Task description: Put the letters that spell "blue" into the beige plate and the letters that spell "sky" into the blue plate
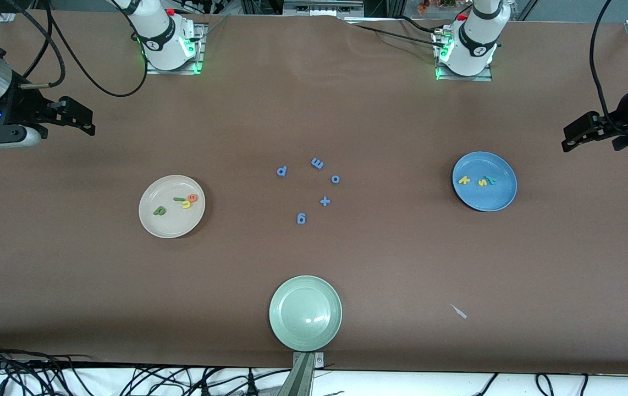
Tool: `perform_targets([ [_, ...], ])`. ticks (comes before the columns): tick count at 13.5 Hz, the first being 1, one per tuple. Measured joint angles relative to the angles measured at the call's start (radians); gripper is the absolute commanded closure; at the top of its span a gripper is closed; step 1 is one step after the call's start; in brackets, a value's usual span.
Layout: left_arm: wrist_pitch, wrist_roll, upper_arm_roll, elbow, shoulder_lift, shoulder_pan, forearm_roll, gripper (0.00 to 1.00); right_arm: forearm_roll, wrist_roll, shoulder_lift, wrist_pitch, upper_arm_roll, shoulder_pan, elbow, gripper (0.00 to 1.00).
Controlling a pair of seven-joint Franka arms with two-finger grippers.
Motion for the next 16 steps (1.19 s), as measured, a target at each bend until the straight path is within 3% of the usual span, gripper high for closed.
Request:
perform_targets([
  [16, 0.007, 0.0, 0.004, 0.001, 0.0, 0.002, 0.0, 0.0, 0.0, 0.003, 0.001, -0.019, 0.0, 0.0, 0.0, 0.0],
])
